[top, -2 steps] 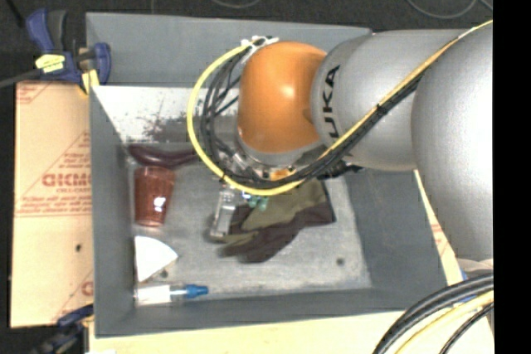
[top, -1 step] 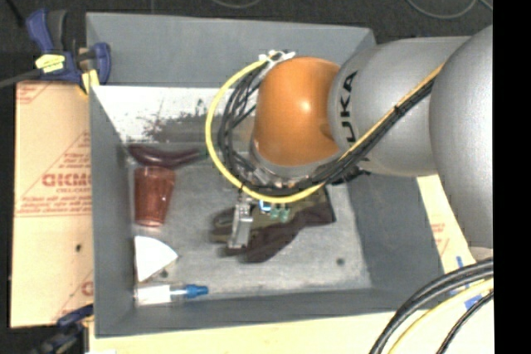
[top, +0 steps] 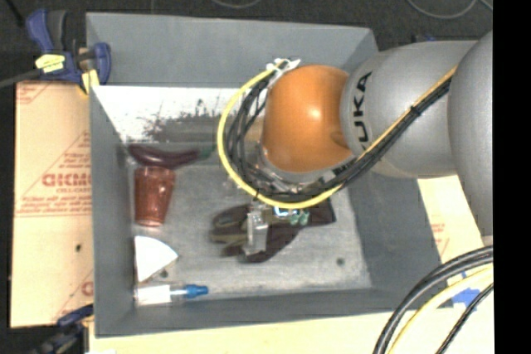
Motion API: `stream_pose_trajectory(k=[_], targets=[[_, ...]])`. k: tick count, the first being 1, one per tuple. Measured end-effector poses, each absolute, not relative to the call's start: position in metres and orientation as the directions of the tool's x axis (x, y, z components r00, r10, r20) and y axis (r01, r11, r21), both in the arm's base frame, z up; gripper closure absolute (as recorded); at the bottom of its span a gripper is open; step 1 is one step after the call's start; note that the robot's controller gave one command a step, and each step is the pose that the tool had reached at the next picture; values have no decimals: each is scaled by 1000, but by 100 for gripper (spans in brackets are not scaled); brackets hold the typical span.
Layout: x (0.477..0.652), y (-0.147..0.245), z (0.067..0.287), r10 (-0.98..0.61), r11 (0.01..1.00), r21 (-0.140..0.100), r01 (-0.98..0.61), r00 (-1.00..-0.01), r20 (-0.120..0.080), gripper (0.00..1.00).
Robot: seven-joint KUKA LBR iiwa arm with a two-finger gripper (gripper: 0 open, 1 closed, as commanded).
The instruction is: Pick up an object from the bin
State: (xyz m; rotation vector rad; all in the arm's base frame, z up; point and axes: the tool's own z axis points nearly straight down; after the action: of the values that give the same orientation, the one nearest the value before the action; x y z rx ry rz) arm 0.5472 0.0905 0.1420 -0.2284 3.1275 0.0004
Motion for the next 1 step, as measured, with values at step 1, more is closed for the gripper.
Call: stream_pose_trajectory(k=[1], targets=[[549, 70, 119, -71, 997, 2, -71, -997, -9, 0]])
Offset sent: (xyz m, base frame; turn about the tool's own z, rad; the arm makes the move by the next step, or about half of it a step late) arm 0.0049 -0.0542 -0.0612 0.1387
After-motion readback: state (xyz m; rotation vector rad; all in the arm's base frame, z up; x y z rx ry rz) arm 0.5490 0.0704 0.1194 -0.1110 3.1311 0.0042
